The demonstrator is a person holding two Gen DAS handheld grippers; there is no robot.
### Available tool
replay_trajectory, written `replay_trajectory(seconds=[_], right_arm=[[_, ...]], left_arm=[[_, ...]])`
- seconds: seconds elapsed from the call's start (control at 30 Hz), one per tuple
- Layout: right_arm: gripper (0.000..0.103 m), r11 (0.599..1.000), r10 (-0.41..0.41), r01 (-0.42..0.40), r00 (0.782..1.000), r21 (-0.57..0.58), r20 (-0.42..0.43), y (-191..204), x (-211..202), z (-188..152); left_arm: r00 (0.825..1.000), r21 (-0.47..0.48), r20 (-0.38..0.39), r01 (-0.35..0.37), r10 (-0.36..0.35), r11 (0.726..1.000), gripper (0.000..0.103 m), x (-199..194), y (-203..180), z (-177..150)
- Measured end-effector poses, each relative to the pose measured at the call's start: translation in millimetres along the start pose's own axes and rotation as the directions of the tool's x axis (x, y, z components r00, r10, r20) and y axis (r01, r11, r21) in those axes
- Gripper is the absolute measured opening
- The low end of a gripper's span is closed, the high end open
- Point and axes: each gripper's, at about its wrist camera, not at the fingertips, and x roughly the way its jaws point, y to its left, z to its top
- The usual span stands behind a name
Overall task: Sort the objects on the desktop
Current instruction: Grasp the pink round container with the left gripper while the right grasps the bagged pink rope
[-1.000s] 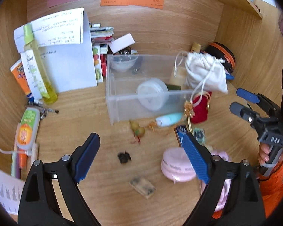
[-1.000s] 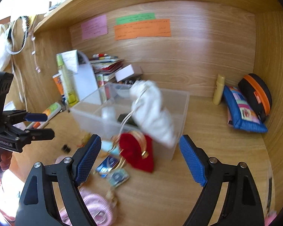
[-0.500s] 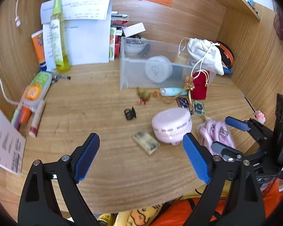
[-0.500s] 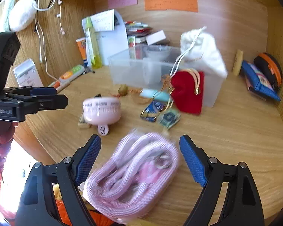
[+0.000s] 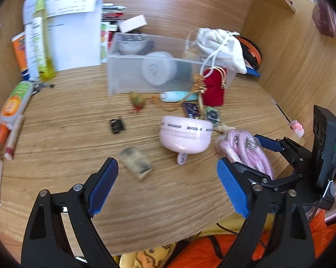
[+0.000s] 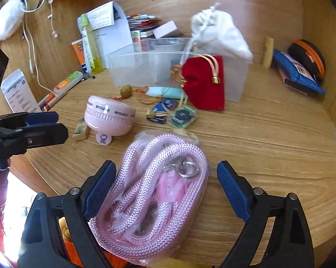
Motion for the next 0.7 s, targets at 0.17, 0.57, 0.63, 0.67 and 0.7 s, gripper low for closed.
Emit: replay_trajectory(seconds=[0.17,0.57,0.63,0.67,0.7], right_arm=[[0.090,1.000,0.024,-0.023,1.000,0.021,-0.020,-18.1,-3.0,-2.1],[0.058,0.997,0.080,-0.080,0.997,0.015,-0.021,-32.5,-3.0,4.8],[0.055,0.996,0.083,-0.083,0.996,0.021,-0.016,-36.1,-4.2,7.0],[0.055,0.997,0.077,-0.077,0.997,0.023,-0.009,-38.4,-5.1,8.3],[0.054,0.997,0.074,-0.074,0.997,0.023,-0.006,-39.8,-5.6,8.9]], left_arm=[[0.999,0.031,-0.027,0.019,-0.018,0.999,0.091,19.2,-9.5,10.0],[0.995,0.035,-0.098,0.023,-0.020,0.999,0.091,58.4,-14.4,24.4],[0.995,0.025,-0.101,0.025,-0.022,0.999,0.091,61.7,-13.4,25.7],[0.995,0.021,-0.100,0.027,-0.025,0.999,0.091,62.6,-12.7,26.1],[0.995,0.016,-0.097,0.030,-0.029,0.999,0.091,63.4,-12.2,26.8]])
